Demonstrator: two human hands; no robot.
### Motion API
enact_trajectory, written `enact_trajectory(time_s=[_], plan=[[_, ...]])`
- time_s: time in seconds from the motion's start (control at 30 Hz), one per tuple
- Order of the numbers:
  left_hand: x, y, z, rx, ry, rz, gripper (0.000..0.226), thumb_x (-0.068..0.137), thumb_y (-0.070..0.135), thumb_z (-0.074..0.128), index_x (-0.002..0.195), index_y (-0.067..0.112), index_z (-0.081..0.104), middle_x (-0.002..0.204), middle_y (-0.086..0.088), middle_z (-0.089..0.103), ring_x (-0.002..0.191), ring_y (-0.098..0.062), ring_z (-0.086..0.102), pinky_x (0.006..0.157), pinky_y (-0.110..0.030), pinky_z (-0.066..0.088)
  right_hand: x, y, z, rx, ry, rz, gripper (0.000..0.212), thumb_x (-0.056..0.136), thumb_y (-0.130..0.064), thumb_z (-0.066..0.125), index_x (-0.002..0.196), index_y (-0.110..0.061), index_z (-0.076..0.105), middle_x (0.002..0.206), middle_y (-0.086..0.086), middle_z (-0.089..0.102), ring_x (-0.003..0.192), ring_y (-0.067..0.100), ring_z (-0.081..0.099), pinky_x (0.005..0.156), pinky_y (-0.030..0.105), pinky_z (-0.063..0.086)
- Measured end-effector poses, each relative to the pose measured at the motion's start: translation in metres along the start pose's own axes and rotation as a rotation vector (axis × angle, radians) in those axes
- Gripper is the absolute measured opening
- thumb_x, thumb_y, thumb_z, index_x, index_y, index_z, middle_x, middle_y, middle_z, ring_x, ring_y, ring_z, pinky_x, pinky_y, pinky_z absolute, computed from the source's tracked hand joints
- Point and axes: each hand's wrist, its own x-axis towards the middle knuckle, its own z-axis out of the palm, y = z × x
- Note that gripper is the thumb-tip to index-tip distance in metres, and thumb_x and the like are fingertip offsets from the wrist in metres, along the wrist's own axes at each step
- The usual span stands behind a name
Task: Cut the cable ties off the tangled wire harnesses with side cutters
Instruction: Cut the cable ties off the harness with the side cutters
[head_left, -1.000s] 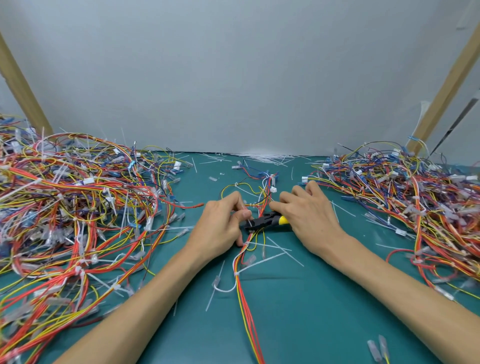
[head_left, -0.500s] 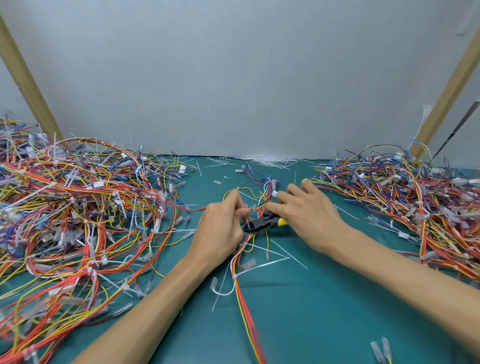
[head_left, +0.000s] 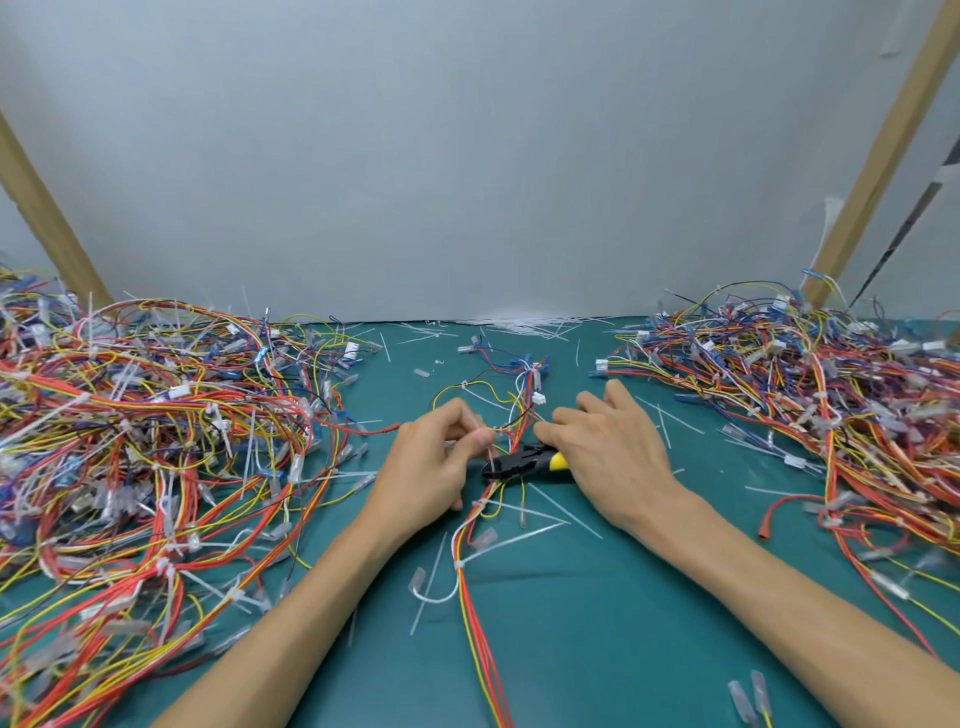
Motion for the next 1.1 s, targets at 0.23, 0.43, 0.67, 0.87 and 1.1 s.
enact_trajectory(time_s=[0.23, 0.43, 0.67, 0.87, 1.1], plan=[[0.005, -0.006, 0.000, -0.068, -0.012, -0.029, 0.021, 0.096, 0.023, 0.060, 0.076, 0.022, 0.054, 0.080, 0.014, 0.073, 0.029, -0.013, 0.048, 0.039, -0.016, 0.036, 0.001, 0.002, 0.004, 0.006, 0.002, 0.026, 0.023, 0.088, -0.013, 0.053, 0.079, -0.032, 0.046, 0.072, -0.006, 0.057, 0.077, 0.021, 0.051, 0.067, 0.033, 0.006], [0.007, -0.010, 0.001, -0.059, -0.015, -0.023, 0.021, 0.097, 0.028, 0.059, 0.077, 0.020, 0.054, 0.081, 0.014, 0.073, 0.029, -0.014, 0.048, 0.040, -0.015, 0.035, 0.003, 0.003, 0.005, 0.010, -0.042, 0.027, 0.022, 0.087, -0.009, 0.045, 0.084, -0.030, 0.048, 0.078, -0.005, 0.057, 0.081, 0.022, 0.051, 0.065, 0.034, 0.006], [0.008, -0.012, 0.001, -0.106, 0.043, -0.022, 0.019, 0.098, 0.025, 0.055, 0.082, 0.016, 0.055, 0.082, 0.012, 0.074, 0.030, -0.014, 0.048, 0.043, -0.018, 0.038, 0.002, 0.004, 0.006, 0.082, -0.037, 0.080, 0.021, 0.084, -0.008, 0.048, 0.086, -0.030, 0.048, 0.083, -0.004, 0.059, 0.086, 0.023, 0.054, 0.067, 0.035, 0.011], [0.010, -0.013, 0.001, -0.225, 0.182, -0.070, 0.013, 0.098, 0.024, 0.056, 0.091, 0.014, 0.058, 0.079, 0.006, 0.074, 0.038, -0.015, 0.055, 0.052, -0.022, 0.047, -0.003, 0.007, 0.013, 0.120, 0.049, 0.216, 0.039, 0.072, -0.007, 0.066, 0.106, -0.023, 0.056, 0.097, -0.001, 0.059, 0.094, 0.026, 0.050, 0.074, 0.035, 0.025], [0.003, -0.005, 0.000, -0.105, 0.307, 0.003, 0.023, 0.096, 0.010, 0.057, 0.117, 0.019, 0.056, 0.109, 0.005, 0.064, 0.070, -0.004, 0.067, 0.071, -0.012, 0.049, -0.006, 0.013, 0.020, 0.223, 0.102, 0.380, 0.045, 0.069, -0.007, 0.064, 0.110, -0.024, 0.056, 0.105, -0.002, 0.056, 0.096, 0.024, 0.047, 0.077, 0.036, 0.026]])
